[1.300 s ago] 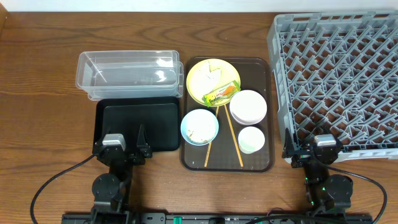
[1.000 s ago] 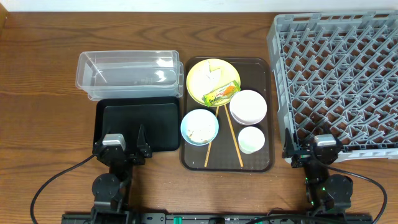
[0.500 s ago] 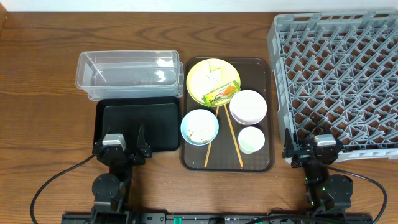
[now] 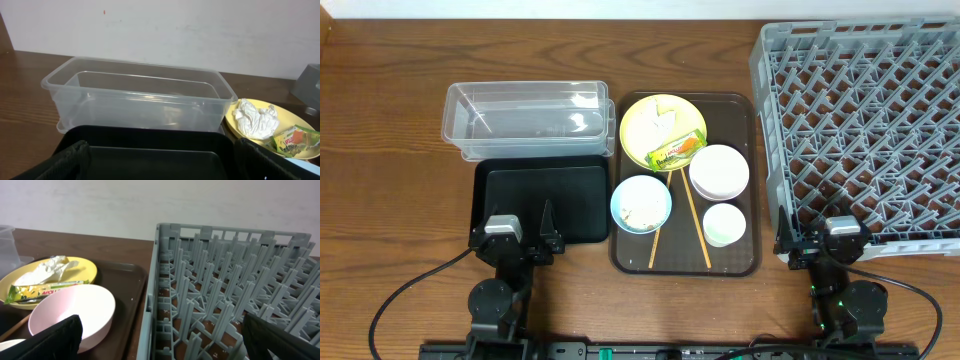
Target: Sort waste into correct bins and load items into the dishwasher rack
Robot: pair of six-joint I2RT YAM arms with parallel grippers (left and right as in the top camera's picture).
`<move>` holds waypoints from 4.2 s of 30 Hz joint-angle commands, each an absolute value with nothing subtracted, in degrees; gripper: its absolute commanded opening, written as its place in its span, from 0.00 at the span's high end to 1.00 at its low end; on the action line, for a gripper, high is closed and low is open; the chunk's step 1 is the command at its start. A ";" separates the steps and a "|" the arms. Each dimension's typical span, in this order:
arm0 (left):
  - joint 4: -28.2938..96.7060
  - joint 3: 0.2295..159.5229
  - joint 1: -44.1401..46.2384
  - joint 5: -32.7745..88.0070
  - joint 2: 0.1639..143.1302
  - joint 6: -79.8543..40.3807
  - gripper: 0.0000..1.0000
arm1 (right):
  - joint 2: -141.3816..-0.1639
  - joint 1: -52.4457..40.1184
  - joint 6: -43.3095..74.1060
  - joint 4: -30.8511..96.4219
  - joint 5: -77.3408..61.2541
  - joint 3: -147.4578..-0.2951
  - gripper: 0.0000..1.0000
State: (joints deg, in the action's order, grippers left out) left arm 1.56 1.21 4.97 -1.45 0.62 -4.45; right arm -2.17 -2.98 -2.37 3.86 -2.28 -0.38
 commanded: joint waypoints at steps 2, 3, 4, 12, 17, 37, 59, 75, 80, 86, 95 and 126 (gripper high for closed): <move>4.03 0.23 4.67 -2.13 0.36 -4.12 0.07 | -1.89 -3.40 -3.07 4.12 -1.76 -0.32 0.01; 4.01 0.23 4.67 -2.13 0.36 -4.12 0.07 | -1.89 -3.40 -3.07 4.12 -1.74 -0.32 0.01; 4.03 0.23 4.67 -2.13 0.36 -4.10 0.07 | -1.89 -3.40 -3.07 4.12 -1.76 -0.32 0.01; 4.01 0.23 4.67 -2.13 0.36 -4.12 0.07 | -1.89 -3.40 -3.07 4.10 -1.76 -0.32 0.01; 4.01 0.23 4.67 -2.13 0.36 -4.12 0.07 | -1.89 -3.40 -3.07 4.10 -1.78 -0.32 0.01; 5.91 2.81 4.67 -2.13 4.58 -4.97 0.07 | -1.91 -3.40 0.38 4.16 -1.91 -0.91 0.01; 54.19 55.77 4.67 5.39 59.11 -4.97 0.07 | -44.14 -3.38 0.38 35.55 0.62 -39.40 0.01; 47.29 62.26 6.94 19.03 69.28 -5.82 0.07 | -55.72 -3.40 0.38 42.48 -3.31 -49.41 0.01; 42.06 62.26 13.65 13.04 71.53 -5.89 0.07 | -55.72 -3.40 0.40 42.22 -4.16 -49.41 0.01; 34.87 62.26 23.59 10.37 77.71 -6.31 0.08 | -55.72 -3.40 0.38 42.24 -4.14 -49.41 0.01; 27.64 62.26 35.48 7.86 90.04 -6.76 0.16 | -55.75 -3.40 0.38 42.26 -4.12 -49.41 0.01; 26.83 62.11 43.86 4.99 101.49 -11.73 0.52 | -55.77 -3.40 0.40 42.46 -4.14 -49.41 0.01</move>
